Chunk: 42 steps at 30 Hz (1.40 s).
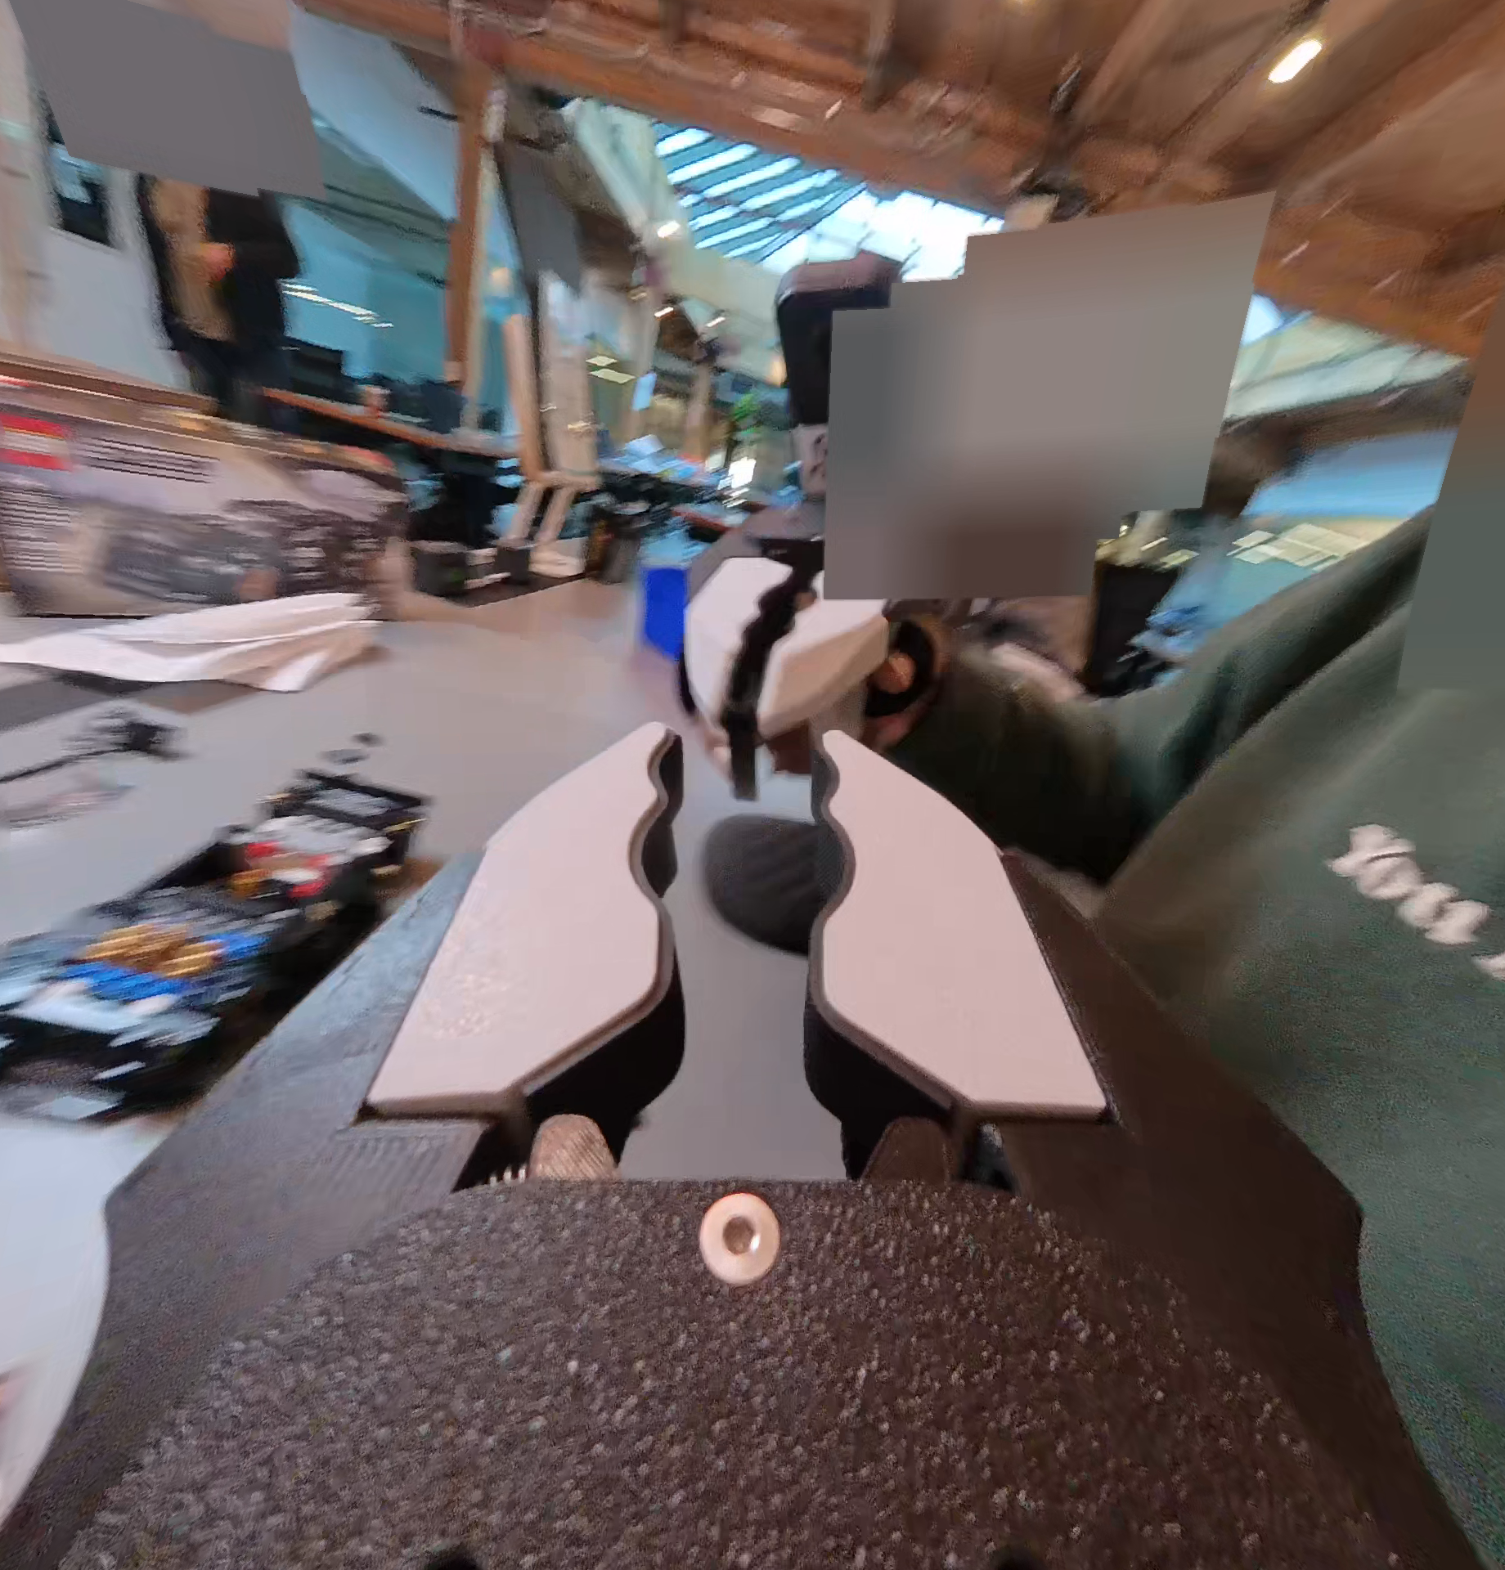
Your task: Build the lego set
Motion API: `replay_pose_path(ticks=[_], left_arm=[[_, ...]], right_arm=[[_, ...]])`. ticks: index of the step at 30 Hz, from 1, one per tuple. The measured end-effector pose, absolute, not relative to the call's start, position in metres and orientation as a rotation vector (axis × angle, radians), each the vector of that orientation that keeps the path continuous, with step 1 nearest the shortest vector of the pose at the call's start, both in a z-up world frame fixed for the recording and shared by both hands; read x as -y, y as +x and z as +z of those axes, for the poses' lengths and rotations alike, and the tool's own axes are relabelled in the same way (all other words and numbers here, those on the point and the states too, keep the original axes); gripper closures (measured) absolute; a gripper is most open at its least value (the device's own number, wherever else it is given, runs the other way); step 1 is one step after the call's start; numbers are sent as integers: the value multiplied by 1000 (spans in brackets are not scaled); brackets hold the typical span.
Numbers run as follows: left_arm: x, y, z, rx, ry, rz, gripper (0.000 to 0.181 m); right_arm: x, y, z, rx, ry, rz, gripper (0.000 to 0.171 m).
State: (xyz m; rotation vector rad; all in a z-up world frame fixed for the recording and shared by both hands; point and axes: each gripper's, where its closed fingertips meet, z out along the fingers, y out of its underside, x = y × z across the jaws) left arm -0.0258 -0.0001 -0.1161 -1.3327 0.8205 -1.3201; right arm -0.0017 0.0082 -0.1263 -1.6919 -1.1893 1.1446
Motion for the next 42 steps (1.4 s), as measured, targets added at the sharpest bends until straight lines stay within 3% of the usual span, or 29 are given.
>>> replay_pose_path(ticks=[4, 8, 11, 14, 20, 26, 32, 42], left_arm=[[-44, -63, -134, -823, -1475, -831, 152], [-66, -90, -167, -892, -1670, -523, 152], [-67, -103, -187, -915, -1766, -452, 152], [-67, -110, -200, -932, -1821, -428, 152], [-66, -114, -215, -969, -1895, -411, 149], [-75, -127, -244, -928, -2065, -376, 149], [-100, -124, -273, -953, -2230, -287, 150], [-104, -117, -282, -993, -2329, -355, 173]], right_arm=[[-48, 56, -211, 1587, -2026, 462, 163], [-50, 69, -270, 1858, -2111, 311, 163], [-51, 67, -283, 1962, -2101, 247, 163], [-55, 62, -283, 1984, -2094, 234, 163], [-55, 59, -259, 1795, -2025, 364, 146], [-45, 75, -217, 1309, -1918, 616, 145], [-26, 89, -220, 1151, -1875, 673, 149], [-29, 102, -197, 996, -1773, 686, 152]])
